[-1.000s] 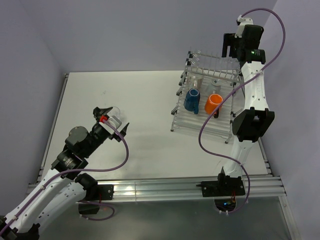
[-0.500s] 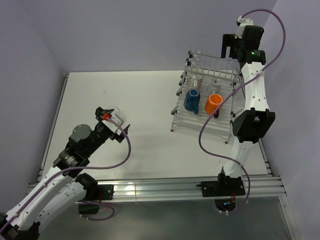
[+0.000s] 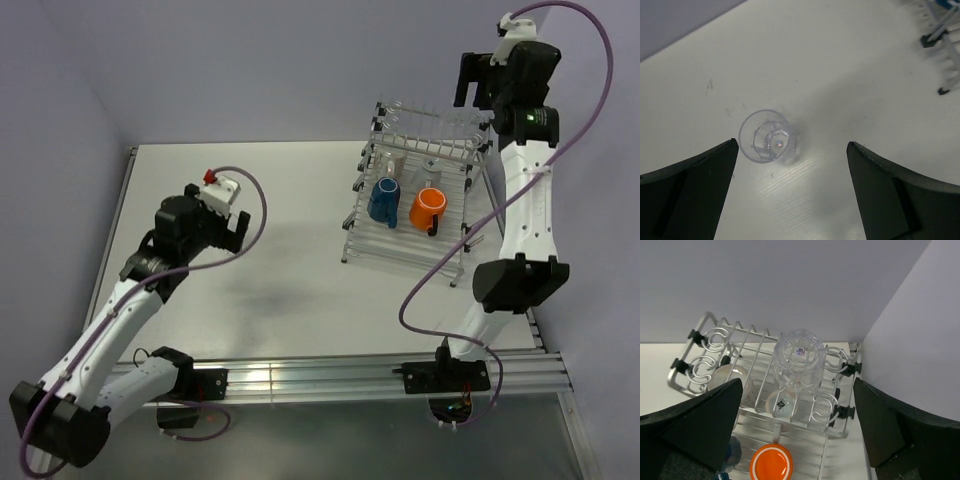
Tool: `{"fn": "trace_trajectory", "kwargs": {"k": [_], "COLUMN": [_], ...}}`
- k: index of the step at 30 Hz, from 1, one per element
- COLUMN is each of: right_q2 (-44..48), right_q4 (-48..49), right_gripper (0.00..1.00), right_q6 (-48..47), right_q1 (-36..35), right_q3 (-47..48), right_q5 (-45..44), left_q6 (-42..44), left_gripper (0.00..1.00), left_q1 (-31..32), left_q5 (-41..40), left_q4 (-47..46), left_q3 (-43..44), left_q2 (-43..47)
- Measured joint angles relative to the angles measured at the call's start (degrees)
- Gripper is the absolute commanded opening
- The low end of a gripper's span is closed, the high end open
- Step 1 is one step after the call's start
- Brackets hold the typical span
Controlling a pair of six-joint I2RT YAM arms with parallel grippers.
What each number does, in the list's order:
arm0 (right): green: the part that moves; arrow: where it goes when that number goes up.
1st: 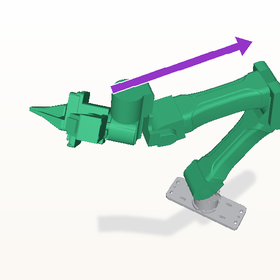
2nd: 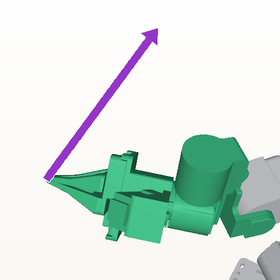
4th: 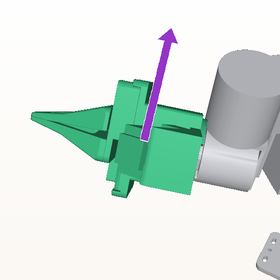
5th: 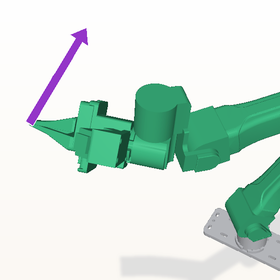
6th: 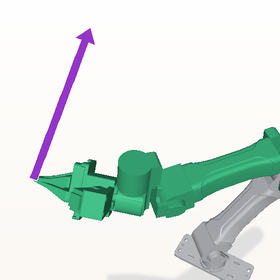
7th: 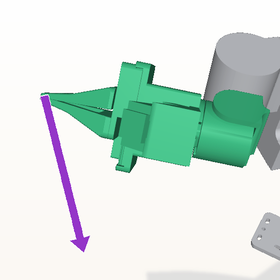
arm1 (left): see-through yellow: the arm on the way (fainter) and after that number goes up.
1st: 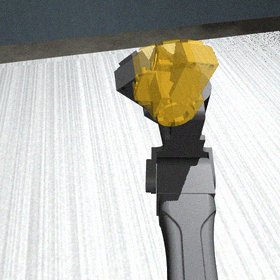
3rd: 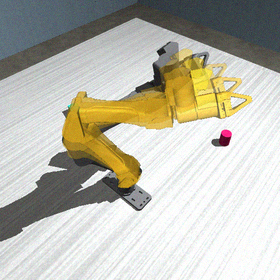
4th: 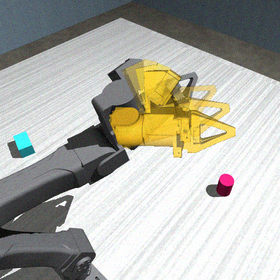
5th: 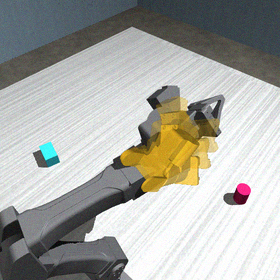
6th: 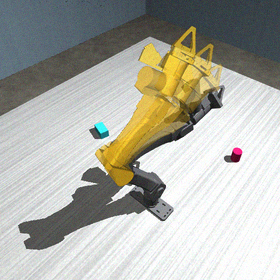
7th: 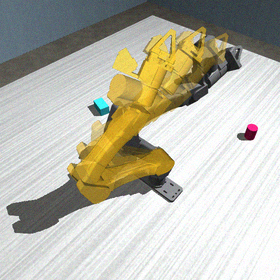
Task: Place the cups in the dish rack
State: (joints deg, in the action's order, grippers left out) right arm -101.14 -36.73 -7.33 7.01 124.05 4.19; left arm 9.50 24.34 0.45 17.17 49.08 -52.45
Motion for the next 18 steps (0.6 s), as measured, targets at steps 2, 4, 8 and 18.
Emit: {"fn": "trace_trajectory", "kwargs": {"k": [2,4,8,18], "right_q2": [3.5,7.02,14.56,23.39], "right_q4": [0.46,0.7,2.05,2.8], "right_gripper": [1.0,1.0,1.0,1.0], "right_q6": [0.02,0.02,0.26,2.1], "right_q1": [0.02,0.02,0.02,0.0], "right_q3": [-2.01,-4.24,-11.41,-26.38], "right_q5": [0.2,0.76,3.67,11.8], "left_q6": [-1.2,-1.9,-2.12,0.5], "left_gripper": [0.99,0.96,0.89,0.63], "left_q1": [-3.76,-6.86,-9.38,-10.14], "left_q5": [1.29,2.56,4.74,7.37], "left_q4": [2.19,4.79,8.92,16.96], "left_q3": [2.43,5.2,9.2,20.26], "left_q2": [-4.31,-8.9,-15.72,-30.97]}}
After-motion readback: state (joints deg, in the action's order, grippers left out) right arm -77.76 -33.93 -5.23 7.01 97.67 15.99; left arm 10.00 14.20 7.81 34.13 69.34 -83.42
